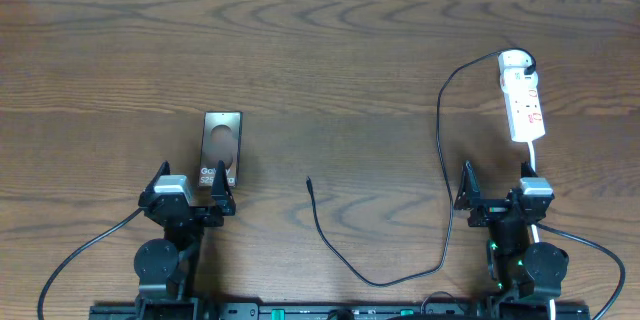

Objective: Plug charger to phone and switch on socket

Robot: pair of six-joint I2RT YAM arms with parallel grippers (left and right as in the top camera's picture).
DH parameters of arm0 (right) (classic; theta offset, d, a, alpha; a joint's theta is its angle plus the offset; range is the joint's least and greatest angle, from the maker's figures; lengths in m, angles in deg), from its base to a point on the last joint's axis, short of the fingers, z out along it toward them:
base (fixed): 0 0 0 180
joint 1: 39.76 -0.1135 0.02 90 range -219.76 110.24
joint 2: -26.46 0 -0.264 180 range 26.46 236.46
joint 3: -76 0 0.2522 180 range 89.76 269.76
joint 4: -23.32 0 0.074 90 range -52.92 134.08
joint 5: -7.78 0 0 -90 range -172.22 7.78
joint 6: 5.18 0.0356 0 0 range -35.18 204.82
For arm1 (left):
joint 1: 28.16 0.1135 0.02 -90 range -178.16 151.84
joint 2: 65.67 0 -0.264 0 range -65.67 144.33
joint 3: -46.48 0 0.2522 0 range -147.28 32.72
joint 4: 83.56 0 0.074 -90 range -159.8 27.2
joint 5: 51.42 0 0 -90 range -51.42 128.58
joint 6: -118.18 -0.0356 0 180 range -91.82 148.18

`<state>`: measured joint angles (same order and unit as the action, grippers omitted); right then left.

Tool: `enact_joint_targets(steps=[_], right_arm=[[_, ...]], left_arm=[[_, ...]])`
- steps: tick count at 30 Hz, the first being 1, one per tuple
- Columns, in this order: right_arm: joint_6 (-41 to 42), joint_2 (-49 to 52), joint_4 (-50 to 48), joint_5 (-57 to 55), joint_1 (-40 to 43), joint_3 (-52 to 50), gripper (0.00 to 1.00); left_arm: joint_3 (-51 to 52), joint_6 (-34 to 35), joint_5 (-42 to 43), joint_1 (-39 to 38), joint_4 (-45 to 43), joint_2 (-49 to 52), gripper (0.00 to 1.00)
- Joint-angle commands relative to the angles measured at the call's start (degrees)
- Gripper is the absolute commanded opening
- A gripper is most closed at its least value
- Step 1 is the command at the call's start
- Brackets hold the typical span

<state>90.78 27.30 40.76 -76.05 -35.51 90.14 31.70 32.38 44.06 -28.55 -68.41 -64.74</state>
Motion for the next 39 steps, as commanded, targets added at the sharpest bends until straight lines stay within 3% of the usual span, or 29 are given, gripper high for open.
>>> enact_joint_targets(steps=[1,18,24,32,39], right_arm=[[0.85,-0.35,0.24,0.00,-0.33,-0.02,0.99],[0.85,-0.35,0.24,0.00,-0.35,-0.02,0.99],[0.85,-0.35,0.24,0.00,-0.35,-0.02,0.99],[0.85,-0.35,0.24,0.00,-0.33,-0.02,0.99],[0.85,-0.35,0.24,0.00,-0.33,-0.02,0.99]], left_arm=[[0.74,-0.76,0.92,0.33,2.21,0.15,0.94],[0.74,-0.76,0.94,0.33,1.95,0.15,0.94],[-1.90,-0.74,2.89,0.31,-2.40,0.15,0.94],[-15.76,-7.06,2.40,0.33,-4.22,2.99,0.94],[-32.41,-6.99,2.47,0.33,7.37,19.02,0.94]])
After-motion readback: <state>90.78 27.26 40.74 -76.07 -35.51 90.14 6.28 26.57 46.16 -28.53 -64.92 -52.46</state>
